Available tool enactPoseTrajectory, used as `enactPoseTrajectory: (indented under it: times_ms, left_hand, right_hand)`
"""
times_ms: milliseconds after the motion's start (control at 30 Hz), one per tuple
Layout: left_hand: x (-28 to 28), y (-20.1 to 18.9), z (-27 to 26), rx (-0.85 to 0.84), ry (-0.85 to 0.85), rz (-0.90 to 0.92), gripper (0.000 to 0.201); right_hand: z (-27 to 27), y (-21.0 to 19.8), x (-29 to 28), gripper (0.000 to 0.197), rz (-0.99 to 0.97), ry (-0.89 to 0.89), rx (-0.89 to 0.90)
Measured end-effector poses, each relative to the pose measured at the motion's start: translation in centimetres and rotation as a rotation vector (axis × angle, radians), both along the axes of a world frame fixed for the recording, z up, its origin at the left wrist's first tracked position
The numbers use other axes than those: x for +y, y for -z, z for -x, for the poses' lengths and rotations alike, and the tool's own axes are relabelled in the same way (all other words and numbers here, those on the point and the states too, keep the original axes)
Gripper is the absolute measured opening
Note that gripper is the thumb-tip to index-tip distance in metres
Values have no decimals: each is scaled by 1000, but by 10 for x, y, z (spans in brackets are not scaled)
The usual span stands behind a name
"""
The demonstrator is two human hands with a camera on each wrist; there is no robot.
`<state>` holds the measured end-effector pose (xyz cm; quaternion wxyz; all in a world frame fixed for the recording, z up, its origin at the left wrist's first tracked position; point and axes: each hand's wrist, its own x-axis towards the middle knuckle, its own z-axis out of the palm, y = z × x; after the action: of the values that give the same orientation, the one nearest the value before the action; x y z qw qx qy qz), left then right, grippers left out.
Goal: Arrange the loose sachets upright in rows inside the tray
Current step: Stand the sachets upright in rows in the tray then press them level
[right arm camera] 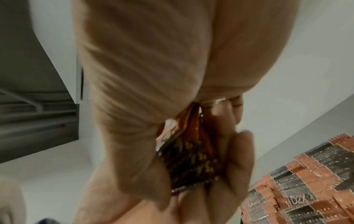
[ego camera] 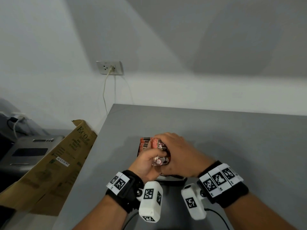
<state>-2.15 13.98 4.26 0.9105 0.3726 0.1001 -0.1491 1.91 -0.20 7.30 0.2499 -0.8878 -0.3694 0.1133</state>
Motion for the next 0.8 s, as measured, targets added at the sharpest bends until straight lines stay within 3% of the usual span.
enactPoseTrajectory:
  times_ms: [167, 300, 367, 400, 500, 567, 800]
  left_hand:
    - [0, 5, 1, -2, -78, 66, 79]
    - [1, 2, 2, 8, -39, 21, 64]
    - [2, 3, 1, -14, -70, -61, 58]
    - [3, 1, 0, -30, -90, -94, 60]
    - [6, -2, -4, -70, -118, -166, 74]
    - [8, -5, -8, -105, -133, -209, 80]
    - [7, -3, -9, -136, -137, -334, 82]
  right_hand:
    - [3, 1, 3, 84, -18, -15, -52]
    - [3, 6, 2, 91, 6, -18, -34]
    - [3, 2, -2, 98, -75, 26, 59]
    - [1, -1, -4, 95, -157, 84, 120]
    - [-8, -4, -10, 49, -383, 265, 147]
    - [-12, -2, -11, 29, -448, 306, 188]
    - [-17, 1, -13, 12, -403, 294, 173]
